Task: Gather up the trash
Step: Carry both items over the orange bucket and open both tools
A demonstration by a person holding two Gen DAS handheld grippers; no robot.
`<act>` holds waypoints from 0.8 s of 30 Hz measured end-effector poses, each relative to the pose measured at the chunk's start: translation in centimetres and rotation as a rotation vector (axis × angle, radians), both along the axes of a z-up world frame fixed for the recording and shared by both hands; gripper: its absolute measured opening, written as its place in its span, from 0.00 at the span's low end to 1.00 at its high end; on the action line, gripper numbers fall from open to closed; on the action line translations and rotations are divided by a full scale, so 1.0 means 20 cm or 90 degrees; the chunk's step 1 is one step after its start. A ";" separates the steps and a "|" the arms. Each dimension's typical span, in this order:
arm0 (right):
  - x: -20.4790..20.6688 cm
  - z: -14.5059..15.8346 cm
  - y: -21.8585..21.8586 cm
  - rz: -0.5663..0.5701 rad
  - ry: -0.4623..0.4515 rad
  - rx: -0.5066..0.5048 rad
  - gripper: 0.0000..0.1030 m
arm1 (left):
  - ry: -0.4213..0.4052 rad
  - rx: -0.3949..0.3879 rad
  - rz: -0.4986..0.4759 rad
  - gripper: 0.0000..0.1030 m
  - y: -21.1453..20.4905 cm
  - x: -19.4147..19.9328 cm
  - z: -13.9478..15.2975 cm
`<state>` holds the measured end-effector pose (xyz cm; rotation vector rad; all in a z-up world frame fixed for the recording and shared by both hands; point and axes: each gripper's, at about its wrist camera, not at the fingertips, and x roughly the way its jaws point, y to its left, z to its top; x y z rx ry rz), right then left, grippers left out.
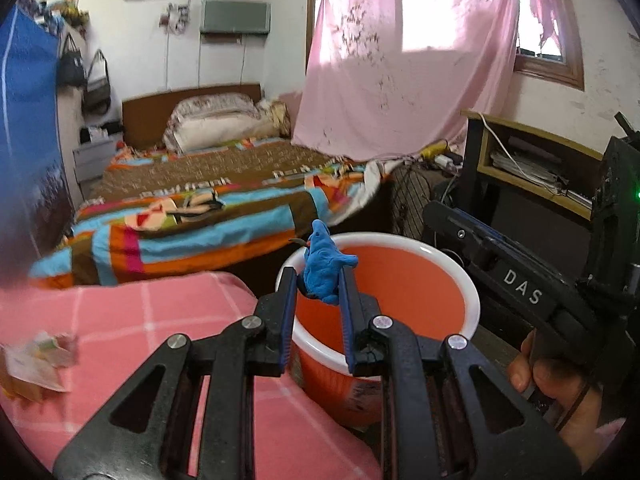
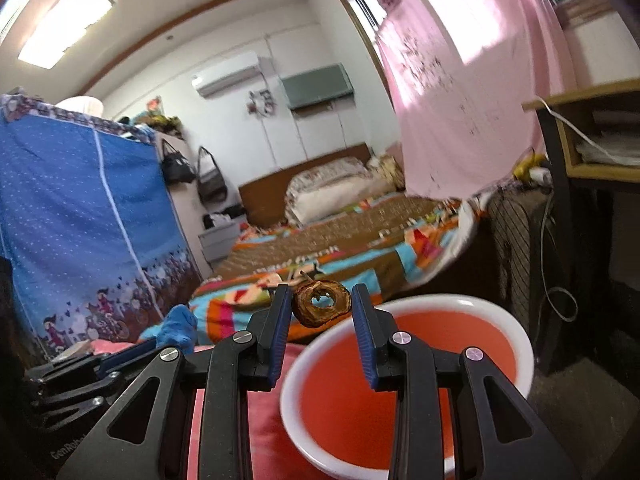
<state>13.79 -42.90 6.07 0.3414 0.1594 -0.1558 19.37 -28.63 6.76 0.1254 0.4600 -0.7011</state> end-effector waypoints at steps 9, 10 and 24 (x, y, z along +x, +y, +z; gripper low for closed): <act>0.03 -0.06 -0.09 -0.012 0.055 0.050 0.28 | 0.099 -0.008 -0.012 0.24 -0.11 0.09 -0.09; 0.03 -0.06 -0.10 -0.014 0.057 0.054 0.28 | 0.104 -0.008 -0.013 0.24 -0.13 0.09 -0.09; 0.03 -0.09 -0.17 -0.044 0.081 0.091 0.38 | 0.141 0.005 -0.017 0.32 -0.21 0.13 -0.13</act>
